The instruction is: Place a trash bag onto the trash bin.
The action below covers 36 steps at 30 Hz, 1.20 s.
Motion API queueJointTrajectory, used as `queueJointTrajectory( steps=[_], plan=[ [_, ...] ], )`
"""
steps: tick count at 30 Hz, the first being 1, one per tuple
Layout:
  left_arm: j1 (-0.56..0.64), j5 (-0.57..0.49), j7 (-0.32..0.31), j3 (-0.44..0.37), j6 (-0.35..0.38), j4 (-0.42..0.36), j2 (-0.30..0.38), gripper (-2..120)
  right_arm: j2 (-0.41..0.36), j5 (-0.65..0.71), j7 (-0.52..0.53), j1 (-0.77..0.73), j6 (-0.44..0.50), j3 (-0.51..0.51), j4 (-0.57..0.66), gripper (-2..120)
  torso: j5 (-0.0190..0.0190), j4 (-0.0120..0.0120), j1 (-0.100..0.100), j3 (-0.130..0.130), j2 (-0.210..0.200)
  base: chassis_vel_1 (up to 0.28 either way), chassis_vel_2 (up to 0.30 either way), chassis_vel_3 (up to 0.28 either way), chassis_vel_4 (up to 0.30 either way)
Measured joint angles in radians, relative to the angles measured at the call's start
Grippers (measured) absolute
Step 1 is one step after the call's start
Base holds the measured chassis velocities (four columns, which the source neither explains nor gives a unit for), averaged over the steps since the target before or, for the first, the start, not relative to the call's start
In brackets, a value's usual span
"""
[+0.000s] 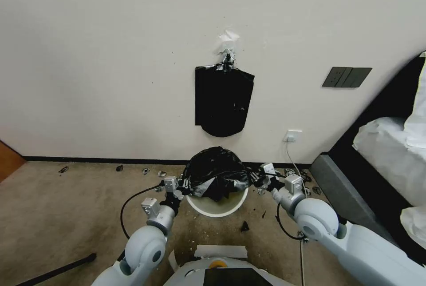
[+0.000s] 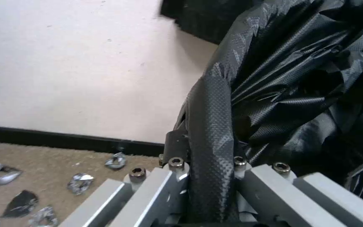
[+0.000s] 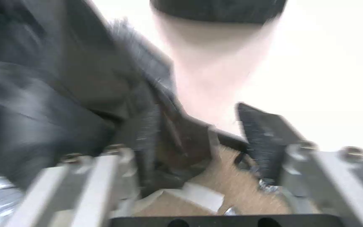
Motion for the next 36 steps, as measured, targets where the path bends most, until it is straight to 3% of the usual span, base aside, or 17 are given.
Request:
queueJointTrajectory(
  steps=[2, 5, 7, 9, 14, 18, 21, 23, 27, 35, 36],
  plan=[
    [0.0, -0.007, -0.002, -0.005, 0.004, 0.001, 0.001, 2, 0.005, -0.005, 0.0, -0.015, 0.0, 0.023, 0.013, 62, -0.0001, -0.0001, 0.0, 0.0, 0.0, 0.0, 0.0, 0.0, 0.0],
    [0.003, -0.018, -0.002, -0.024, 0.011, -0.001, 0.012, 2, 0.022, -0.017, -0.03, -0.09, 0.006, 0.122, 0.088, 80, 0.0001, -0.0002, 0.0, 0.0, 0.0, 0.0, 0.0, 0.0, 0.0],
    [0.007, -0.018, 0.003, -0.027, 0.013, -0.006, 0.017, 2, 0.026, -0.018, -0.055, -0.118, 0.009, 0.153, 0.115, 84, -0.0002, -0.0001, 0.0, 0.0, 0.0, 0.0, 0.0, 0.0, 0.0],
    [0.016, -0.006, 0.022, -0.027, 0.013, -0.02, 0.027, 2, 0.034, -0.018, -0.138, -0.201, 0.013, 0.204, 0.166, 92, -0.0004, -0.0003, 0.0, 0.0, 0.0, 0.0, 0.0, 0.0, 0.0],
    [0.039, 0.066, 0.061, 0.001, 0.014, -0.038, 0.024, 2, 0.033, -0.127, -0.284, -0.279, 0.013, 0.153, 0.172, 100, 0.0002, -0.0002, 0.0, 0.0, 0.0, 0.0, 0.0, 0.0, 0.0],
    [0.053, 0.097, 0.08, 0.01, 0.015, -0.049, 0.024, 2, 0.03, -0.192, -0.321, -0.273, 0.011, 0.098, 0.172, 100, 0.0001, 0.0001, 0.0, 0.0, 0.0, 0.0, 0.0, 0.0, 0.0],
    [0.056, 0.107, 0.085, 0.012, 0.016, -0.053, 0.025, 2, 0.029, -0.234, -0.337, -0.272, 0.009, 0.065, 0.171, 94, 0.0001, 0.0, 0.0, 0.0, 0.0, 0.0, 0.0, 0.0, 0.0],
    [0.057, 0.11, 0.087, 0.013, 0.017, -0.058, 0.024, 2, 0.026, -0.27, -0.348, -0.272, 0.011, 0.038, 0.17, 83, 0.0001, -0.0001, 0.0, 0.0, 0.0, 0.0, 0.0, 0.0, 0.0],
    [0.058, 0.111, 0.088, 0.014, 0.019, -0.062, 0.024, 2, 0.025, -0.281, -0.349, -0.271, 0.017, 0.028, 0.17, 76, 0.0001, -0.0002, 0.0, 0.0, 0.0, 0.0, 0.0, 0.0, 0.0],
    [0.057, 0.111, 0.087, 0.032, 0.027, -0.06, 0.018, 2, -0.001, -0.315, -0.358, -0.258, 0.042, 0.01, 0.168, 40, 0.0001, -0.0002, 0.0, 0.0, 0.0, 0.0, 0.0, 0.0, 0.0],
    [0.057, 0.111, 0.087, 0.032, 0.027, -0.06, 0.018, 2, -0.001, -0.315, -0.358, -0.258, 0.042, 0.01, 0.168, 40, 0.0001, -0.0002, 0.0, 0.0, 0.0, 0.0, 0.0, 0.0, 0.0]
  ],
)
